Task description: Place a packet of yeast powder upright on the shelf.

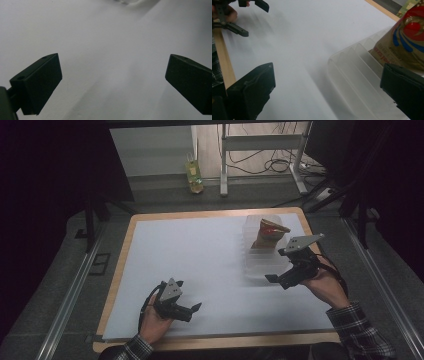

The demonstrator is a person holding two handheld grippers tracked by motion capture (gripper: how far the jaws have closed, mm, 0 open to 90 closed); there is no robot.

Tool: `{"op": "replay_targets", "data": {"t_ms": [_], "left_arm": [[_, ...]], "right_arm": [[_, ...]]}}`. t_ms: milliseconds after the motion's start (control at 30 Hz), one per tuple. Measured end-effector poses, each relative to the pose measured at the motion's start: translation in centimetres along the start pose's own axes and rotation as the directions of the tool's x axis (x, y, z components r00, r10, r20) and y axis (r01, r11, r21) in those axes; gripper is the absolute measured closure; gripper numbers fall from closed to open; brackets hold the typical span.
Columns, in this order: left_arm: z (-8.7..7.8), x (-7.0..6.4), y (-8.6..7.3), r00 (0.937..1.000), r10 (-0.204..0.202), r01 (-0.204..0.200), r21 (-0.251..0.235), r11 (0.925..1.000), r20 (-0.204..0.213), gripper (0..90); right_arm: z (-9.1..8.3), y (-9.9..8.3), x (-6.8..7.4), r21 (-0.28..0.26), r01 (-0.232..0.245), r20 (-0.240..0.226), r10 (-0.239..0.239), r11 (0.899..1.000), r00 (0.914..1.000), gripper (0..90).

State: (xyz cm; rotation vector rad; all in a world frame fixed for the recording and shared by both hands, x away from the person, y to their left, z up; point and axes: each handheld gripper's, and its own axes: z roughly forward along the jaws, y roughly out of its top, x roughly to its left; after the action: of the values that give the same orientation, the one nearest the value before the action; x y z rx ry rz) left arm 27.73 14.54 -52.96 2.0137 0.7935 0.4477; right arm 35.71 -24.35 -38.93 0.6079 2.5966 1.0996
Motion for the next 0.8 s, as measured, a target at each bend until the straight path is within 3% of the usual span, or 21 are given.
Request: {"op": "replay_targets", "data": {"t_ms": [800], "left_arm": [[-0.1, 0.0, 0.0, 1.0000, 0.002, -0.002, 0.001, 1.0000, 0.001, 0.8]], "right_arm": [[1.3, -2.1, 2.6, -0.017, -0.004, -0.029, 0.003, 1.000, 0.9996, 0.0]]}}
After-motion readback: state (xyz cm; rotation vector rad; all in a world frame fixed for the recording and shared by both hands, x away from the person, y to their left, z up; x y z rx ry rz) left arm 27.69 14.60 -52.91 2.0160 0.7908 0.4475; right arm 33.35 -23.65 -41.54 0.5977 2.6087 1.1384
